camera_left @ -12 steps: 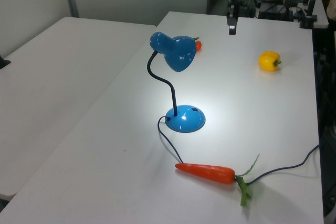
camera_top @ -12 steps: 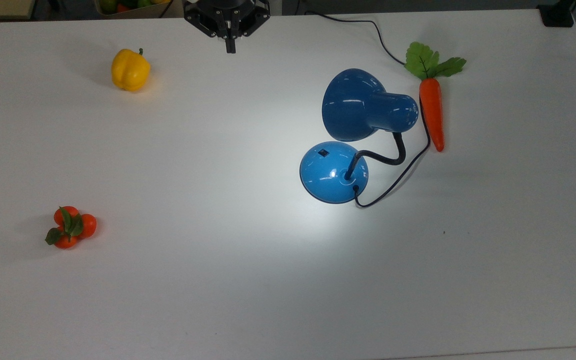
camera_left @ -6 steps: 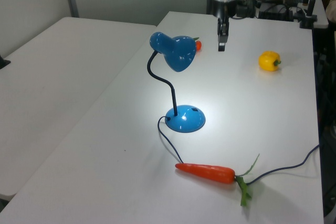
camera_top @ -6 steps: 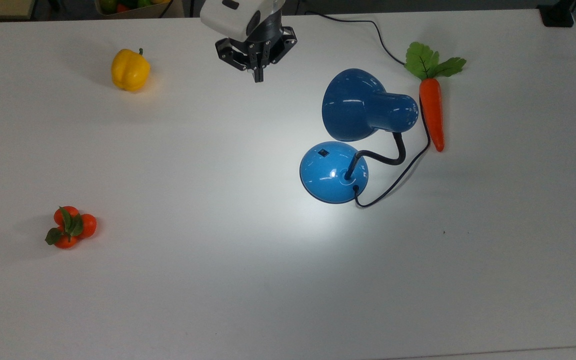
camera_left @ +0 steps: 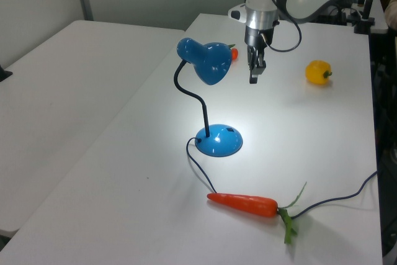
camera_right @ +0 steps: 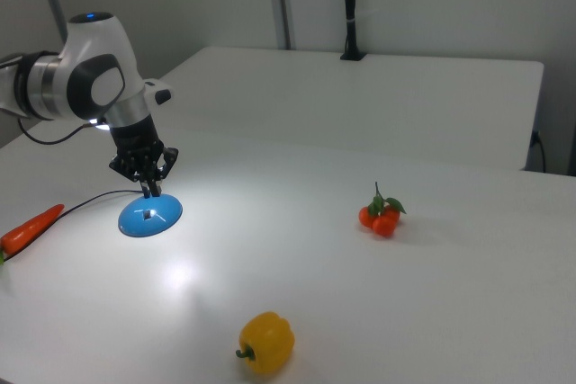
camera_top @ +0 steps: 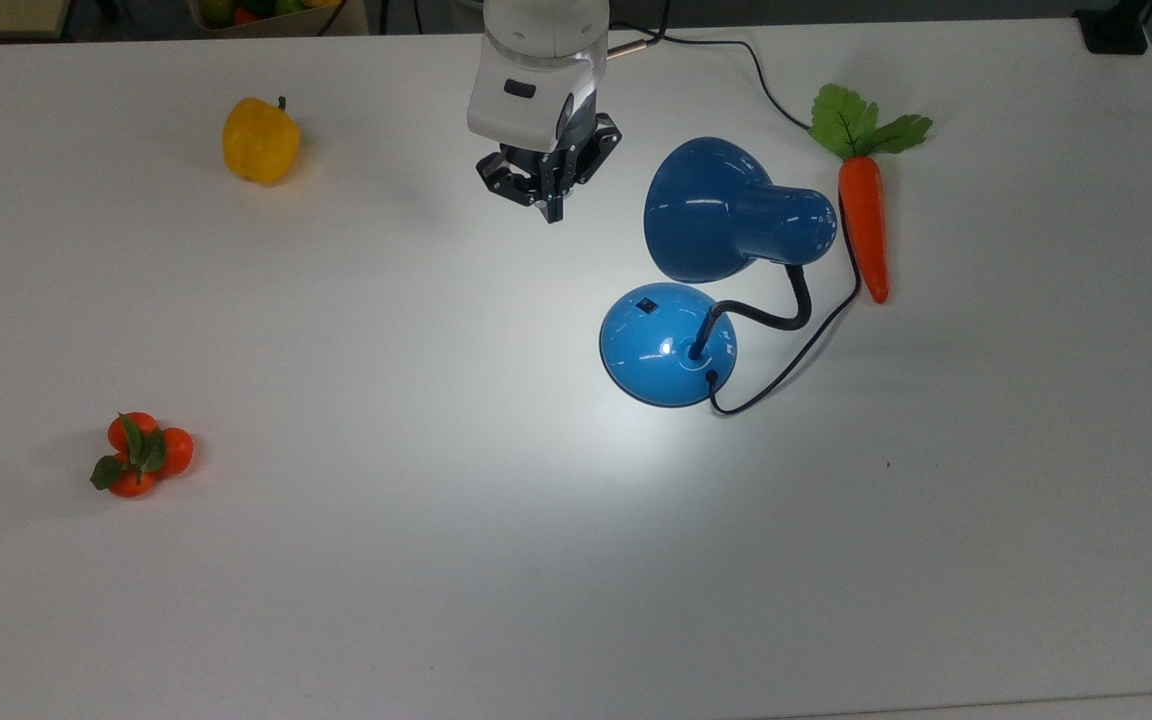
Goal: Turn off lamp
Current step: 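Move the gripper over the blue lamp base and lower toward it, then press down on the switch on the lamp base with the gripper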
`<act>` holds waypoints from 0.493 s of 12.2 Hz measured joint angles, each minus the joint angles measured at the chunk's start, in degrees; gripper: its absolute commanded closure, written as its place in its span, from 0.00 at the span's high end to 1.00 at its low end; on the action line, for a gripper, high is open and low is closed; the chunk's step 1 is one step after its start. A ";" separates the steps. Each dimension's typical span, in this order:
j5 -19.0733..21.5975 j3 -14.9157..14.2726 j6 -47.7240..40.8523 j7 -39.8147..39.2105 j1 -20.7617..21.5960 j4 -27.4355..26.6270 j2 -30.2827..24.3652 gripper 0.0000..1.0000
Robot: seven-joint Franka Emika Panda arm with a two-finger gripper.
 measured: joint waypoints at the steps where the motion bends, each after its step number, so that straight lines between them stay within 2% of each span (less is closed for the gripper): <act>1: 0.03 0.64 1.54 -0.05 0.01 -0.74 0.36 0.00; 6: 0.04 3.29 13.72 -0.05 0.10 -6.21 3.34 0.00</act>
